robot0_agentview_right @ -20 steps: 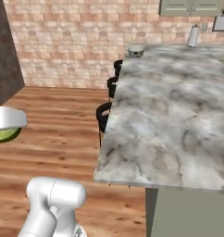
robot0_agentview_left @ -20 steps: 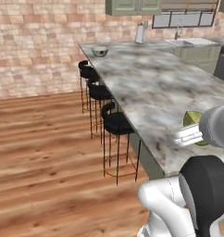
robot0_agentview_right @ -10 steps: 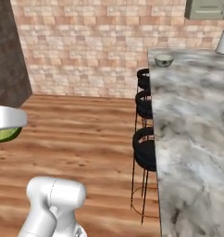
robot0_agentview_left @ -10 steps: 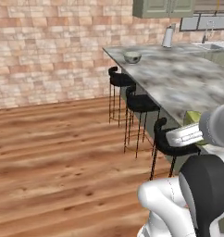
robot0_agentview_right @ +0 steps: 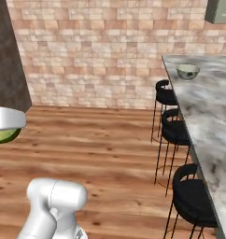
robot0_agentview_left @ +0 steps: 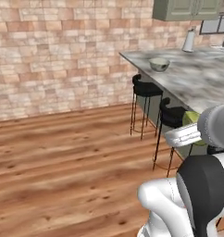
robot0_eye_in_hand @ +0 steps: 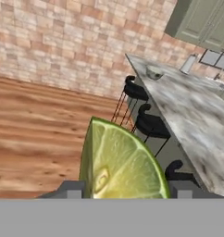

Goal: There is a bowl on the dining counter. Grab a lemon wedge from the fridge and place it in the bowl. Then get the liquor bottle and glass cup from the cabinet and place them next to the bowl.

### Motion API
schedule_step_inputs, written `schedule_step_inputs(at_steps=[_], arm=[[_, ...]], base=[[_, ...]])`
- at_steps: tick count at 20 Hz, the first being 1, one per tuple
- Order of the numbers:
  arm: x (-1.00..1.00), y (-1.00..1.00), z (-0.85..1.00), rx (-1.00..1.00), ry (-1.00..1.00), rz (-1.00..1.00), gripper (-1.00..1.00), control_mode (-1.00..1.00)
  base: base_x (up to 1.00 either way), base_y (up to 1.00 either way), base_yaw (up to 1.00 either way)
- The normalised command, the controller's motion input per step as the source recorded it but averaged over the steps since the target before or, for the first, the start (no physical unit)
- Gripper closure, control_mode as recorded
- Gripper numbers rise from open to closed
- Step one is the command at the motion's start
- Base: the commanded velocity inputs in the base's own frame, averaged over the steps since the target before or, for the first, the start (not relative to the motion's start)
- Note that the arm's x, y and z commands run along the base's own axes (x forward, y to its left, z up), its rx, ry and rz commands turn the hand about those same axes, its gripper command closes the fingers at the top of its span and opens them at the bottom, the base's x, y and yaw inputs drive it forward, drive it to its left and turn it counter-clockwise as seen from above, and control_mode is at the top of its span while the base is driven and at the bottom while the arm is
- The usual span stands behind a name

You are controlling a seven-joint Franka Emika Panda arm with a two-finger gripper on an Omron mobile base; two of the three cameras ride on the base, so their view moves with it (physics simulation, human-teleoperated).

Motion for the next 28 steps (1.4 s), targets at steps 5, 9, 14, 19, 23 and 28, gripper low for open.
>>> schedule_step_inputs(at_steps=[5,9,14,19,23,28], arm=[[0.0,0.0,0.0,0.0,0.0,0.0,1.0,1.0],[0.0,0.0,0.0,0.0,0.0,0.0,1.0,1.0],[0.0,0.0,0.0,0.0,0.0,0.0,1.0,1.0],[0.0,0.0,0.0,0.0,0.0,0.0,1.0,1.0],[0.0,0.0,0.0,0.0,0.0,0.0,1.0,1.0],[0.0,0.0,0.0,0.0,0.0,0.0,1.0,1.0]], base=[[1.0,0.47,-0.21],[1.0,0.47,-0.29],[1.0,0.44,-0.3],[1.0,0.4,-0.33],[1.0,0.4,-0.44],[1.0,0.45,-0.53]])
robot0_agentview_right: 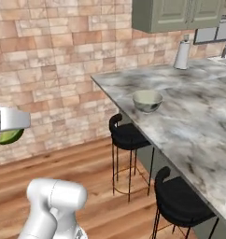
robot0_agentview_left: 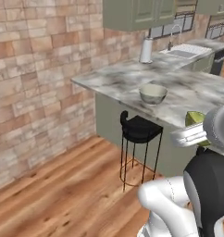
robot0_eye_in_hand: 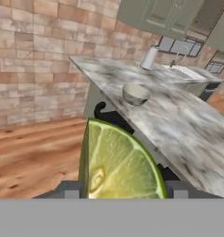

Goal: There is a bowl on the dining counter. Grab a lemon wedge from the fridge and place it in the bowl. Then get the liquor bottle and glass cup from the cabinet and place them next to the bowl.

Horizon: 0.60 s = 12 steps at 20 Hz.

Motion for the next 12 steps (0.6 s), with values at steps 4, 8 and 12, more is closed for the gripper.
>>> schedule_step_inputs(at_steps=[4,8,12], arm=[[0.0,0.0,0.0,0.0,0.0,0.0,1.0,1.0],[0.0,0.0,0.0,0.0,0.0,0.0,1.0,1.0],[0.0,0.0,0.0,0.0,0.0,0.0,1.0,1.0]], base=[[1.0,0.53,-0.56],[1.0,0.49,-0.57],[1.0,0.46,-0.55]])
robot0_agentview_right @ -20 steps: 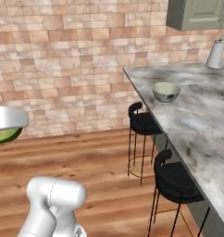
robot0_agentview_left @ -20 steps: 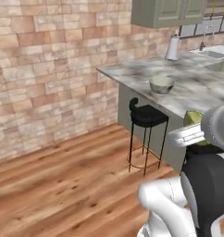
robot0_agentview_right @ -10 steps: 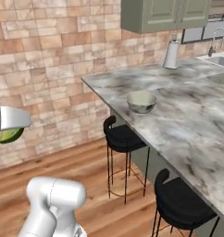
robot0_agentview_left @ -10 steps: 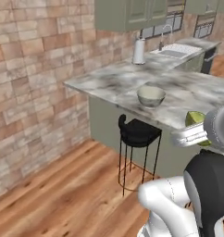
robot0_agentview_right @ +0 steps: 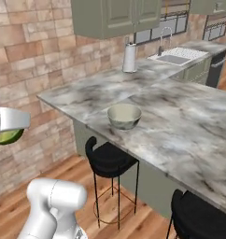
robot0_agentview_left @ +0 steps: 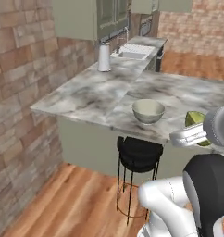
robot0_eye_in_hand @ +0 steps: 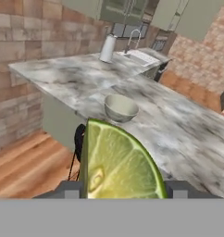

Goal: There is a bowl on the dining counter. Grab a lemon wedge from the fridge and place it in the bowl. Then get the liquor bottle and glass cup from the cabinet and place them next to the bowl.

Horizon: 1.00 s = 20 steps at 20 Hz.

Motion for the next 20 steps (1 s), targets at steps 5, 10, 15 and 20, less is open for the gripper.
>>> schedule_step_inputs(at_steps=[5,10,15,20], arm=[[0.0,0.0,0.0,0.0,0.0,0.0,1.0,1.0],[0.0,0.0,0.0,0.0,0.0,0.0,1.0,1.0],[0.0,0.0,0.0,0.0,0.0,0.0,1.0,1.0],[0.0,0.0,0.0,0.0,0.0,0.0,1.0,1.0]], base=[[0.99,0.27,-0.49],[0.87,0.04,-0.41],[0.7,0.18,-0.33],[0.52,0.24,-0.28]])
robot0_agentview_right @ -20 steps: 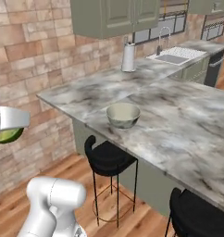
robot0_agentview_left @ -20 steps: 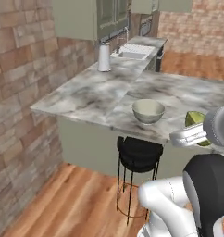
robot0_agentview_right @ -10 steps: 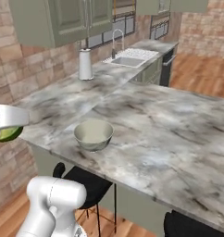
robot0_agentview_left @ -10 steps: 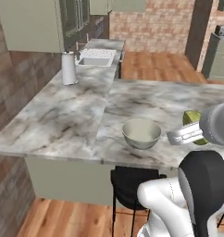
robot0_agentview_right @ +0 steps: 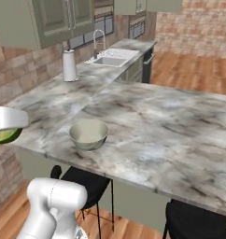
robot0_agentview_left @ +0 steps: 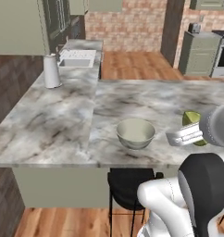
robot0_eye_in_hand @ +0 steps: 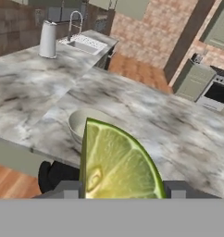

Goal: There is a bowl on the dining counter. Grab a lemon wedge from the fridge and place it in the bowl. Then get the liquor bottle and glass cup from the cabinet and place them next to the bowl.

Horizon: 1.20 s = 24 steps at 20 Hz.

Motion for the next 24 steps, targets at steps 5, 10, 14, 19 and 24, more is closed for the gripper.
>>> schedule_step_inputs(at_steps=[5,10,14,19,24], arm=[[0.0,0.0,0.0,0.0,0.0,0.0,1.0,1.0],[0.17,0.0,0.0,0.01,0.04,-0.04,1.0,-1.0],[0.98,-0.01,0.0,0.07,0.23,-0.16,1.0,-1.0],[1.0,-0.08,-0.05,0.07,0.3,-0.11,1.0,-1.0],[1.0,-0.19,-0.55,0.01,0.35,-0.07,1.0,-1.0]], base=[[0.6,0.15,-0.27],[0.56,0.06,-0.19],[0.0,0.0,0.0],[0.0,0.0,0.0],[0.0,0.0,0.0]])
